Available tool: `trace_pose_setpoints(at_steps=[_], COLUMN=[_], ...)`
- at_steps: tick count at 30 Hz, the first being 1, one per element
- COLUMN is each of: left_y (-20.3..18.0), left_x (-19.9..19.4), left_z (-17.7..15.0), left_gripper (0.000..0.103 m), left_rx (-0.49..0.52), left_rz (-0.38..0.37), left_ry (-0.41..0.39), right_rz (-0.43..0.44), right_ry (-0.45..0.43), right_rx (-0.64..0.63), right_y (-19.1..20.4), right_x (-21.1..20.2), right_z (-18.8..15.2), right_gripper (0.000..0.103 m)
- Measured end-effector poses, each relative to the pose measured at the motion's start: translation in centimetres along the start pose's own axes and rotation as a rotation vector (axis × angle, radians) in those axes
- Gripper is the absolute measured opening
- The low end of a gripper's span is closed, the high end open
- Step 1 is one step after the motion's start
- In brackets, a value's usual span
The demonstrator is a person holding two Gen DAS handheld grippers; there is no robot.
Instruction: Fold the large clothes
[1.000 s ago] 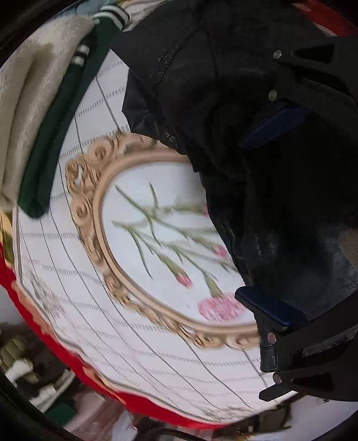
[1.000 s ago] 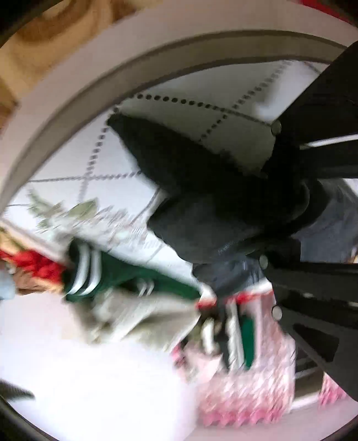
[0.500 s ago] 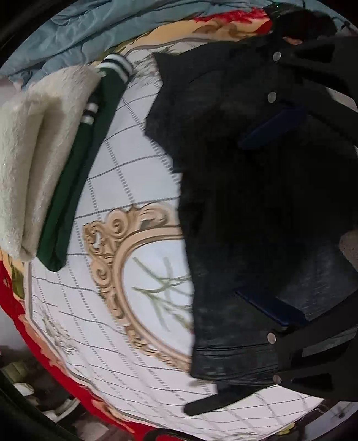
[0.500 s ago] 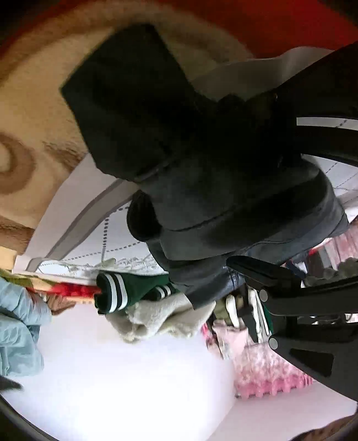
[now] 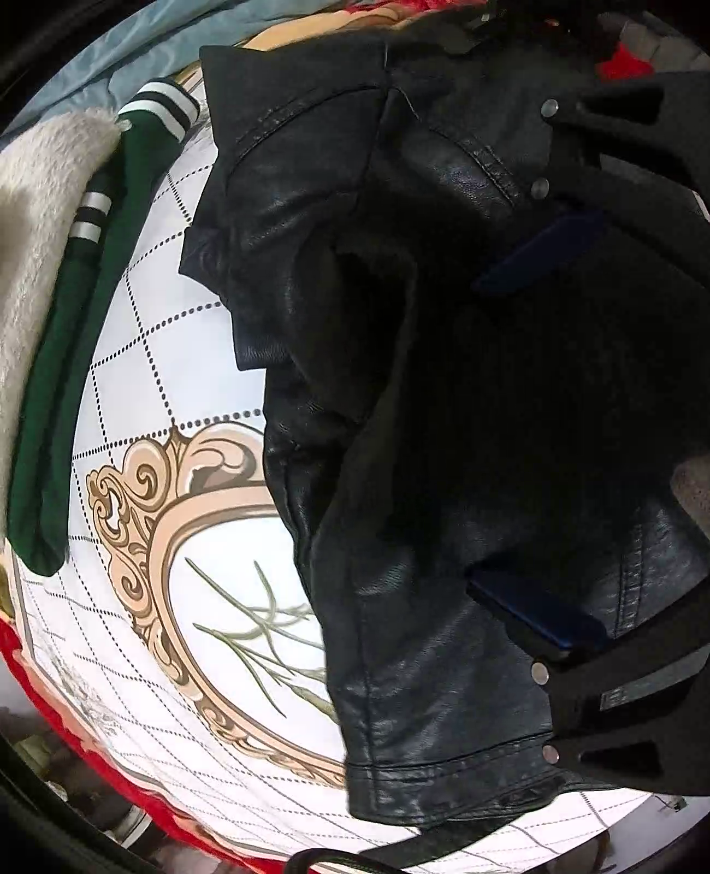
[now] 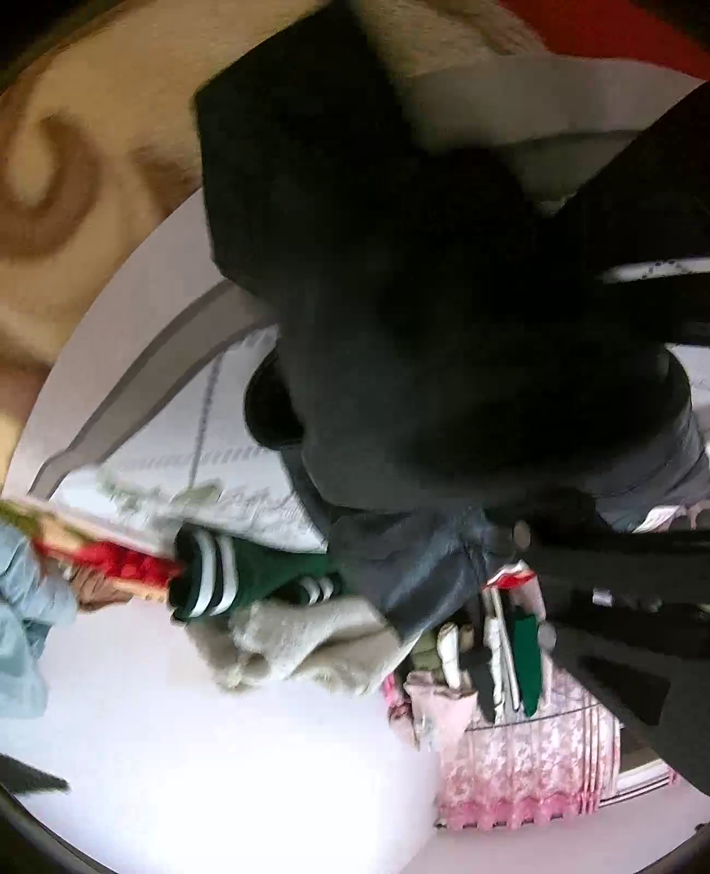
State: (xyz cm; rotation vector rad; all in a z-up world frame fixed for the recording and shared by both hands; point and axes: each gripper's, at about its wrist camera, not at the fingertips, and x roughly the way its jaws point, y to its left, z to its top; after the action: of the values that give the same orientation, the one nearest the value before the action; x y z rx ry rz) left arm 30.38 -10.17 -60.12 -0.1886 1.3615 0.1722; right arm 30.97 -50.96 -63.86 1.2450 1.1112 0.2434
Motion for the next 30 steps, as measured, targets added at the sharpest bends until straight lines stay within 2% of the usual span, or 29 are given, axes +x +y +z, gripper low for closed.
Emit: trace_pose_setpoints(at_steps=[4,8,12,15,20,23,24,27,30], left_y=[-1.9,-4.2,-6.4,-5.4,3.1,10.2,13.5,20.1,25.3], left_x=[0.3,0.8,1.0,0.8,-3.0,-6.1,-7.1,-9.6,-11.6], left_z=[1.4,3.4,5.7,6.6,4.5,1.3,-0.3,-4.2,-7.9], left_gripper=[0.103,0.103,0.103,0.103,0.103,0.103,0.103,0.103,0.103], left_rx=[0.035,0.056,0.080,0.050,-0.207,-0.362,-0.422,-0.546,-0.616], left_rz=[-0.022,-0.098,-0.190,-0.249,-0.294,-0.237,-0.204,-0.131,-0.049], left_ry=[-0.023,-0.037,-0.038,-0.019,-0.073,-0.129,-0.141,-0.168,-0.202], right_rz=[0.022,0.002,-0.067,-0.134,-0.183,-0.186,-0.178,-0.152,-0.146], right_ry=[-0.059,-0.102,-0.112,-0.093,-0.013,0.052,0.090,0.190,0.303], right_rx=[-0.078,-0.195,-0.377,-0.520,-0.760,-0.866,-0.903,-0.965,-1.010], right_y=[4.9,10.3,16.8,20.6,25.0,26.5,27.0,27.3,26.3], right_x=[-1.7,-2.9,-2.4,-1.3,0.2,1.9,3.0,5.8,9.0], right_z=[-0.5,-0.8,-1.6,-3.2,-8.9,-12.6,-14.4,-18.7,-23.5], right_gripper=[0.015,0.015,0.015,0.015,0.015,0.015,0.015,0.015,0.015])
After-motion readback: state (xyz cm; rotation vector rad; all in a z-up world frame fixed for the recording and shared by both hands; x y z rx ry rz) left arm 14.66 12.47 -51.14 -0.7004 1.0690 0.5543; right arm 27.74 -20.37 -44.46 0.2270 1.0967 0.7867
